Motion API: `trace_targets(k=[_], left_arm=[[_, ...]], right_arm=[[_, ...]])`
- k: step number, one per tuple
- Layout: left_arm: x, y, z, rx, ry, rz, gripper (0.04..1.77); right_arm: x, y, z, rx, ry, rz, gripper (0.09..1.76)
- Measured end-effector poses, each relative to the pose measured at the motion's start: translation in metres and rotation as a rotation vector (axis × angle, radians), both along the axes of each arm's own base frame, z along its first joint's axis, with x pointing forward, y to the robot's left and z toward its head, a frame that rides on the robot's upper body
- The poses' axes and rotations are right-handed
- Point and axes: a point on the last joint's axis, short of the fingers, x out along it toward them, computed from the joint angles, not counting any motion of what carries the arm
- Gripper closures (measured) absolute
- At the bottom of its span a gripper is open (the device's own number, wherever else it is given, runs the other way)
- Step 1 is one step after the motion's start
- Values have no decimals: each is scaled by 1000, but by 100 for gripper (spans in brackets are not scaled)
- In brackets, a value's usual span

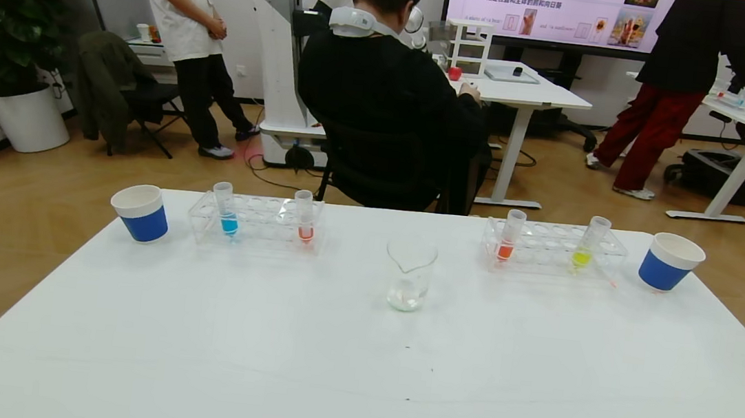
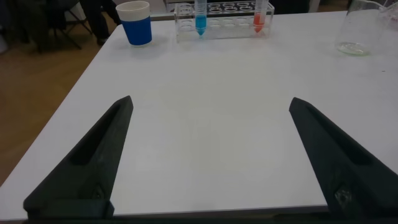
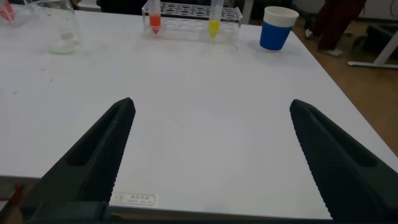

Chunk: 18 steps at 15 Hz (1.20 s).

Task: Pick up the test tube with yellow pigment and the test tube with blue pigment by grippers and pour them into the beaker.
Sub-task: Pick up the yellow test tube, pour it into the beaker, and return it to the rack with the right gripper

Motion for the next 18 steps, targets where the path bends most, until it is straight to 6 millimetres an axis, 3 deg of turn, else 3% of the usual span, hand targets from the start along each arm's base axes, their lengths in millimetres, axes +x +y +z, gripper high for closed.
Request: trace_targets(k=[4, 7, 10, 12, 18], left_arm=[[0, 0, 0, 0, 0, 0, 6], [0, 0, 0, 0, 0, 0, 6], [0, 0, 0, 0, 0, 0, 6], [0, 0, 0, 0, 0, 0, 6], [0, 0, 0, 0, 0, 0, 6]], right_arm=[[-2, 0, 37, 1, -60, 3, 11], [16, 0, 80, 6, -102, 10, 11], [56, 1, 121, 7, -133, 12, 11], [86, 2, 137, 6, -111, 17, 11], [187, 0, 153, 12, -48, 16, 11]])
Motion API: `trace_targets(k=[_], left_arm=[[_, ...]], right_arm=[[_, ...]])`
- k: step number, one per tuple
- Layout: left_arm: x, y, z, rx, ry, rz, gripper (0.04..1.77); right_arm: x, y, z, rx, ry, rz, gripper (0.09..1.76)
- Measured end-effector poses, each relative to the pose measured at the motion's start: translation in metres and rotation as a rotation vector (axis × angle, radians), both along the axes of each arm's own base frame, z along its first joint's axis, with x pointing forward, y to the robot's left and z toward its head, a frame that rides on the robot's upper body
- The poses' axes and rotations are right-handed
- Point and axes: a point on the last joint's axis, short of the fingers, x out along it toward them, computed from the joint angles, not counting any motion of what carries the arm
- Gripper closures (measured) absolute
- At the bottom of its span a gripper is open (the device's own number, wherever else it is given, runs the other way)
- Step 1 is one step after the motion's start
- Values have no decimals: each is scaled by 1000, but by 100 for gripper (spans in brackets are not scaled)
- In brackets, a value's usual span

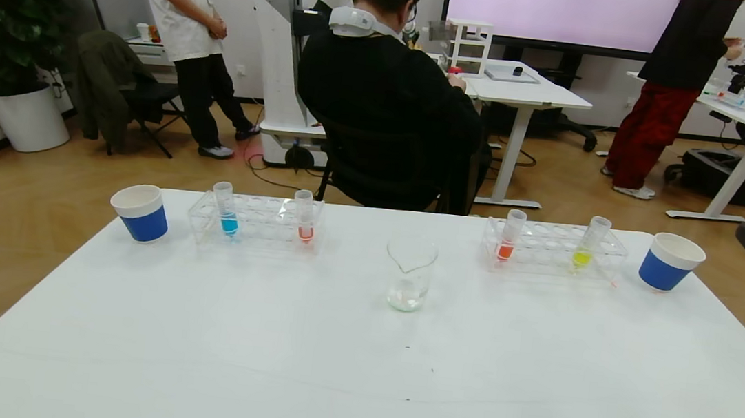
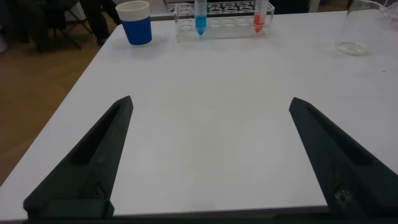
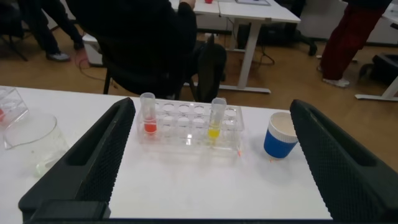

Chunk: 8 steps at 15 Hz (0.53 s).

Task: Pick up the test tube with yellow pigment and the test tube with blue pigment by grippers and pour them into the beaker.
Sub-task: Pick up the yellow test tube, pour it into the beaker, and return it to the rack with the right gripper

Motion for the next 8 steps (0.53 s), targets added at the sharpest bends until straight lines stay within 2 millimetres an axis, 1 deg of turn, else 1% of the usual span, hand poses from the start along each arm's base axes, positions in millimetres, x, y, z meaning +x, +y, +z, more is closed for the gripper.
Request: trace_targets(k=[2, 4, 6, 8], left_arm=[[0, 0, 0, 0, 0, 0, 6], [0, 0, 0, 0, 0, 0, 6], [0, 0, 0, 0, 0, 0, 6], [0, 0, 0, 0, 0, 0, 6]], right_arm=[[37, -4, -9, -3, -12, -12, 11], [73, -11, -24, -6, -30, -26, 11], [105, -19, -45, -12, -45, -25, 11], [130, -26, -73, -12, -13, -10, 11]])
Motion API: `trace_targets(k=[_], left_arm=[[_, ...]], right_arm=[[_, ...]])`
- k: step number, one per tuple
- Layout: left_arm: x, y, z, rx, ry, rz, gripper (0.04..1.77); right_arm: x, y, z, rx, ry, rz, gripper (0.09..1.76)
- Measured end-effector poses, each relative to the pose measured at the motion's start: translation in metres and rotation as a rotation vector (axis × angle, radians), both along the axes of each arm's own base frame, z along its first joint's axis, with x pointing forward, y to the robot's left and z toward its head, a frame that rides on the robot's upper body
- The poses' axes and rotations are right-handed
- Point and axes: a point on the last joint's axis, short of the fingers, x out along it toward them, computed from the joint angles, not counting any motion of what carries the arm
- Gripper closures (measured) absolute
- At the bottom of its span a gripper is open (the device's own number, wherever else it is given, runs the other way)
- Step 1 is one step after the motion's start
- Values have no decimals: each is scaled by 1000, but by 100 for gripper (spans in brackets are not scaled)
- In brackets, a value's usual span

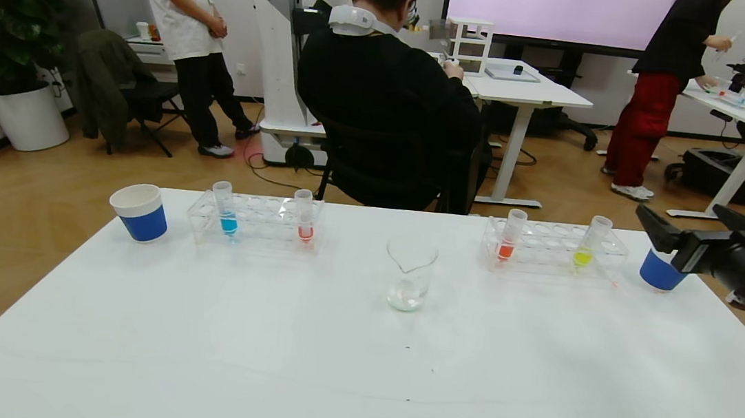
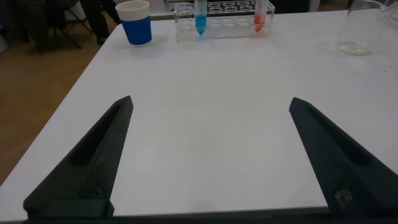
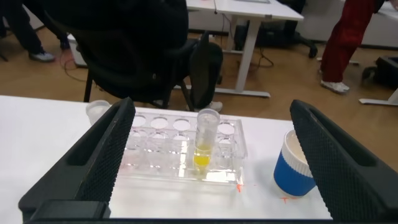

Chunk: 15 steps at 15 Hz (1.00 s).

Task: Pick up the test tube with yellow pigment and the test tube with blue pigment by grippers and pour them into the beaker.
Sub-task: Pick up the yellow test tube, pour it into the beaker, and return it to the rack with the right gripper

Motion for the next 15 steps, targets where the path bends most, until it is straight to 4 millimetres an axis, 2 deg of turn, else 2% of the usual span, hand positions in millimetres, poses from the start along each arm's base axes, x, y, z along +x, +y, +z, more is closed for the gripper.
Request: trace_targets(k=[3, 8, 11, 15], left_arm=[[0, 0, 0, 0, 0, 0, 6], [0, 0, 0, 0, 0, 0, 6], [0, 0, 0, 0, 0, 0, 6], [0, 0, 0, 0, 0, 0, 6]], right_arm=[[23, -4, -41, 10, 71, 36, 11], [40, -9, -90, 19, 129, 74, 11], [48, -11, -102, 47, 148, 75, 11], [67, -13, -105, 53, 113, 77, 11]])
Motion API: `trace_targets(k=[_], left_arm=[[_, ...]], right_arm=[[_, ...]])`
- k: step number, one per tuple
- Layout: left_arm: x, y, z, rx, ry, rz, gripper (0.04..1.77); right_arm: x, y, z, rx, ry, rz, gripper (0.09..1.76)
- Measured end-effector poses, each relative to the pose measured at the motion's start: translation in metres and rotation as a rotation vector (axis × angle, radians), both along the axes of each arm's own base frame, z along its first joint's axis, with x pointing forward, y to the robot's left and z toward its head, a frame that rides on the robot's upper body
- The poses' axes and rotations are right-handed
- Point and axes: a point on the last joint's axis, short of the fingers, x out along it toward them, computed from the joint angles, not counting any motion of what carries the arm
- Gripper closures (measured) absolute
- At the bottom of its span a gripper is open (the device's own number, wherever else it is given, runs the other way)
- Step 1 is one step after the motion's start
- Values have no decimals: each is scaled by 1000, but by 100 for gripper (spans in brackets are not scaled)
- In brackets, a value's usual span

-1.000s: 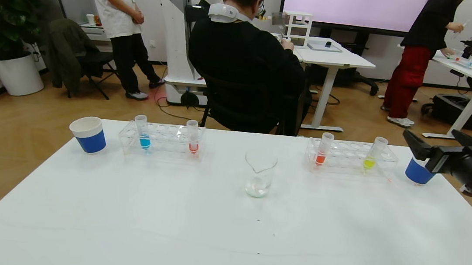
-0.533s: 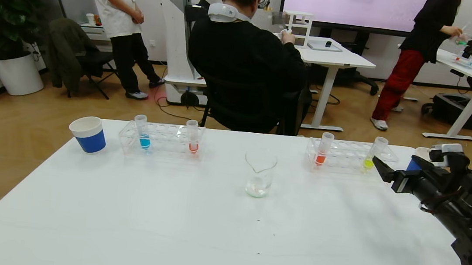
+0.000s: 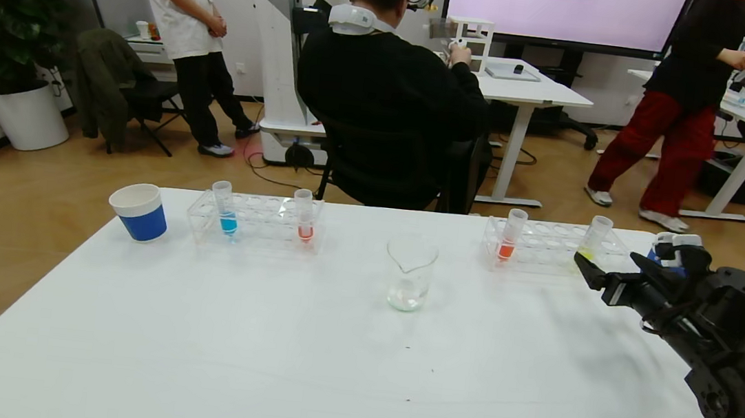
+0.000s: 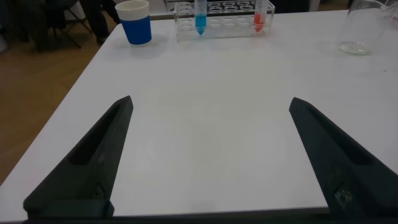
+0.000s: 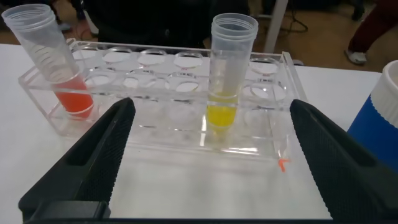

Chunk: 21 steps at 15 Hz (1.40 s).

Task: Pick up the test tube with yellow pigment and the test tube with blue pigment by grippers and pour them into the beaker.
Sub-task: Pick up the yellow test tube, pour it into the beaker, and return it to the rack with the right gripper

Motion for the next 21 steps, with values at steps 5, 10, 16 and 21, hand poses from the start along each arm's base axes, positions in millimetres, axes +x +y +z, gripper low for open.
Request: trace_targets(k=[5, 10, 16, 21], left_arm=[[0, 0, 0, 0, 0, 0, 6], [0, 0, 0, 0, 0, 0, 6], [0, 0, 0, 0, 0, 0, 6], [0, 0, 0, 0, 0, 0, 6]], right_arm=[[24, 0, 2, -5, -58, 5, 11], [47, -2, 0, -7, -77, 5, 11], [61, -5, -4, -10, -100, -1, 37], [62, -3, -7, -10, -99, 4, 127]])
